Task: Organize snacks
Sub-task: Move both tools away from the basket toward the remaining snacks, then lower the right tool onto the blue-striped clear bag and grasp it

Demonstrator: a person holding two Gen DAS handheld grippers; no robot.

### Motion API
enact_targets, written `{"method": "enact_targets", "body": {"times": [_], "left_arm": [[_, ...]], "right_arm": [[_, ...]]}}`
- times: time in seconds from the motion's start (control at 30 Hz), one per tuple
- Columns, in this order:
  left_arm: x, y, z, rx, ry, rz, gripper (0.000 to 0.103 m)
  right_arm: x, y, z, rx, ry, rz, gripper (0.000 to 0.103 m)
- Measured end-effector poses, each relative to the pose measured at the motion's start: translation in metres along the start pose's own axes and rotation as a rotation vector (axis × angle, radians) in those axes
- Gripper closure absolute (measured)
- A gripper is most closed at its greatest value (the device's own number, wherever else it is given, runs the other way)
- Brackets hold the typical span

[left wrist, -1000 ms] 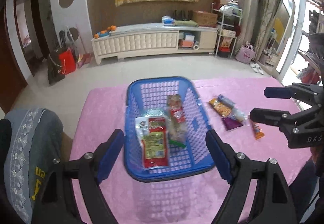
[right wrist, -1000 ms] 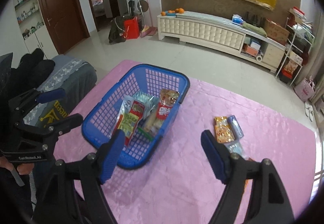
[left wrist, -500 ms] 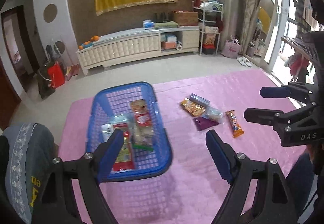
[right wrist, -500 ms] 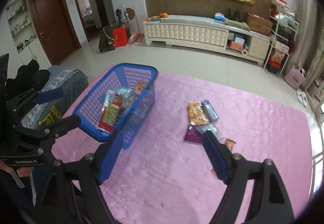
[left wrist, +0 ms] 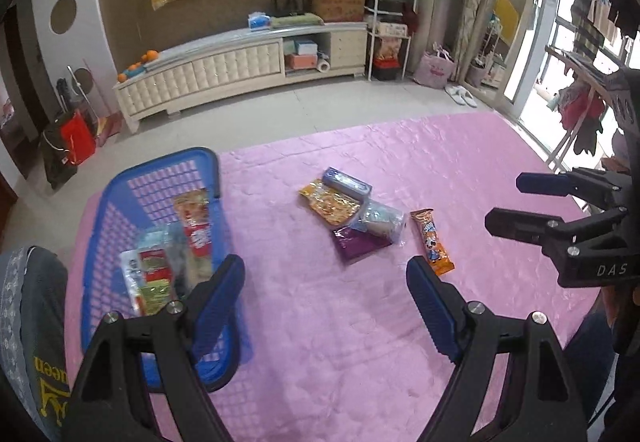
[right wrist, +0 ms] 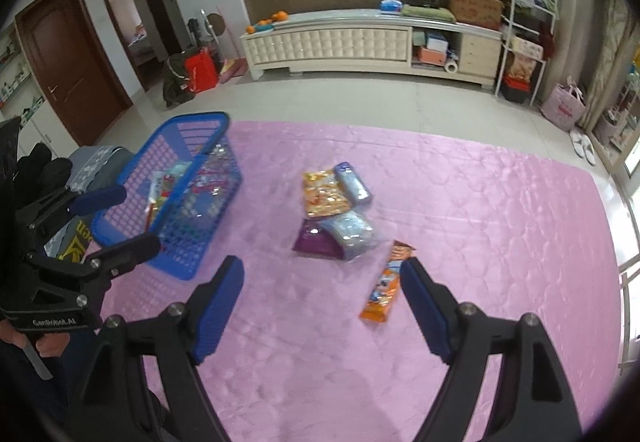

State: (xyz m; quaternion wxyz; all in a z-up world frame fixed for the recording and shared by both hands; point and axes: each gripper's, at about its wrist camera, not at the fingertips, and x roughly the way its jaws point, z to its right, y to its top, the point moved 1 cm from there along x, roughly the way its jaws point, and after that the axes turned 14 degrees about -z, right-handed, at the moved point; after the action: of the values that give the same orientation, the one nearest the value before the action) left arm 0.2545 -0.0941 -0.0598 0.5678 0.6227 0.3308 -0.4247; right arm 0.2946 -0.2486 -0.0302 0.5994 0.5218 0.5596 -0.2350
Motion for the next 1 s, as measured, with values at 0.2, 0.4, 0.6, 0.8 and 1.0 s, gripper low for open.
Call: {"method": "enact_targets", "body": {"times": [0.2,0.4,0.6,0.8,1.0], "left_arm": [[0.029,0.020,0.006,-0.012,0.002,-0.034,0.022],[0.061,0.032,0.008,-0.011,0.015,-0.068,0.022],[0.089,0.038,0.015,-0.018,0.041,-0.062,0.022],[0.119,0.036,0.017,-0.020,0.041,-0.103,0.022],[0.142,0.031,0.014,-0.011,0.032,-0.144,0.022]], "right_arm": [[0.023,0.010,0.022,-0.005,0.009,-0.027,0.019],[0.057,0.019,0.041,-0.038,0.027,-0.050,0.019],[0.099,0.031,0.050,-0.111,0.036,-0.092,0.019],[0.130,0.039,0.056,-0.163,0.088,-0.135,0.019],[0.148,0.051,0.048,-0.240,0.106,-0.148,0.019]]}}
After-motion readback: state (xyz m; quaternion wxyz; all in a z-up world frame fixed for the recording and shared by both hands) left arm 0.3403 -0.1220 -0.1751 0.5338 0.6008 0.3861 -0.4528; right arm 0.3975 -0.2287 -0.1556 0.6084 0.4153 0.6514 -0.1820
